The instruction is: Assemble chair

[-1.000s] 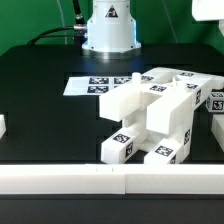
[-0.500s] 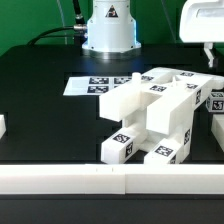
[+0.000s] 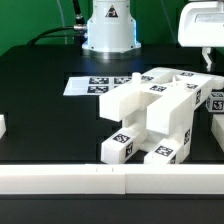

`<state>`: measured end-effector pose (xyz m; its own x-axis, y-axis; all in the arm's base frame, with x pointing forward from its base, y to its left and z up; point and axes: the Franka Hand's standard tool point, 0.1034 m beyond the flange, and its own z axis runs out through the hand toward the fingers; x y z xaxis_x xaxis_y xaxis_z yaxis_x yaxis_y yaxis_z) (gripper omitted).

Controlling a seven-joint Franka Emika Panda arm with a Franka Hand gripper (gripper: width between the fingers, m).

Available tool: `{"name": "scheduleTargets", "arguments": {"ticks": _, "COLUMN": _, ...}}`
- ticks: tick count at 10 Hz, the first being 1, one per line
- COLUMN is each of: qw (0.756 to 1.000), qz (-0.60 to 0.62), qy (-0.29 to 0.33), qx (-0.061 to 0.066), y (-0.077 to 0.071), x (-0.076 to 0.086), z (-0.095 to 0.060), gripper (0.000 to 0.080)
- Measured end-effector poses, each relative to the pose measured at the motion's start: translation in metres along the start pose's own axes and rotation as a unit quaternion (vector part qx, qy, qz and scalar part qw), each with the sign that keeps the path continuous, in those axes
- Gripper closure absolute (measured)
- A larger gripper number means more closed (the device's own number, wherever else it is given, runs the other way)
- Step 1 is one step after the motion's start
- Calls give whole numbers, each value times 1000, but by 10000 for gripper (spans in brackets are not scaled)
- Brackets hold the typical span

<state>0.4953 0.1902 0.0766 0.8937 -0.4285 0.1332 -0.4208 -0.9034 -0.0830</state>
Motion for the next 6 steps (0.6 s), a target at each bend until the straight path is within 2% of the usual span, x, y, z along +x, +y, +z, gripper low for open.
{"name": "scheduleTargets", "arguments": {"ticks": 3, "qw": 1000, "qz": -15, "qy": 2, "qx": -8, "y": 5, "x": -18, "z": 23, "gripper": 150}}
{"name": "scheduleTargets", "arguments": {"ticks": 6, "qw": 1000, "qz": -20, "qy": -2, "qx": -18, "y": 8, "x": -24, "z": 34, "gripper": 150}}
